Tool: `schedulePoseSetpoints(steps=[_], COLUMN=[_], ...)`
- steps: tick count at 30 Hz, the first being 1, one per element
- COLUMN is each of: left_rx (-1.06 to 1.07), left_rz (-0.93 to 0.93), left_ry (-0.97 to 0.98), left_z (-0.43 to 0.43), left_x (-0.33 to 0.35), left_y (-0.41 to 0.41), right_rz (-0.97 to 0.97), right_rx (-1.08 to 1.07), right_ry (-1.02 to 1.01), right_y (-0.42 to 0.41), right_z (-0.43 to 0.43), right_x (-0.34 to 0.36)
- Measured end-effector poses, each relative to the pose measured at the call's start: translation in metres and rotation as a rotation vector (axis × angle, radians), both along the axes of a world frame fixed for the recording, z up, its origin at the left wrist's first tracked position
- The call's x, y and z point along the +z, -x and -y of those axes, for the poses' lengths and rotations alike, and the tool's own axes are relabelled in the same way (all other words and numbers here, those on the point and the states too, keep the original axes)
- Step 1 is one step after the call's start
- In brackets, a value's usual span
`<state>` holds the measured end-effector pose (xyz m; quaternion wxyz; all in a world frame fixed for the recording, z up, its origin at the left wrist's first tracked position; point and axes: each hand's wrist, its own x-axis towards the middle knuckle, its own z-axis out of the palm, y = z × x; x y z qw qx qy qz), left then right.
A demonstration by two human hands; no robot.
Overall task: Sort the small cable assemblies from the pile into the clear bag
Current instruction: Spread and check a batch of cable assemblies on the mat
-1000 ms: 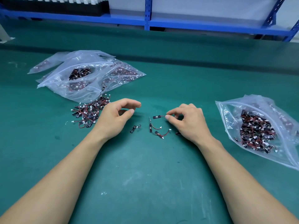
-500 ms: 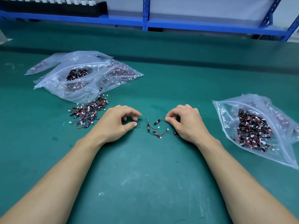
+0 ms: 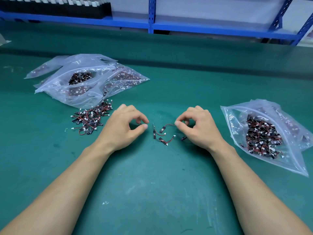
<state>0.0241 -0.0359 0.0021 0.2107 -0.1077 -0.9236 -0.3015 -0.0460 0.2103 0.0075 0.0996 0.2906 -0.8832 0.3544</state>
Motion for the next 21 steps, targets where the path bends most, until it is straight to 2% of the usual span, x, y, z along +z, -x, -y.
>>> schedulePoseSetpoints(steps=[6, 10, 21], left_rx=[-0.133, -0.138, -0.152], left_rz=[0.072, 0.111, 0.133], left_ry=[0.089, 0.165, 0.127], left_z=[-0.008, -0.007, -0.006], left_x=[0.001, 0.000, 0.002], left_y=[-0.002, 0.000, -0.004], right_rz=[0.042, 0.059, 0.107], right_rx=[0.217, 0.229, 0.199], right_ry=[-0.173, -0.206, -0.181], right_y=[-0.007, -0.005, -0.002], right_z=[-0.001, -0.003, -0.012], right_x=[0.008, 0.008, 0.013])
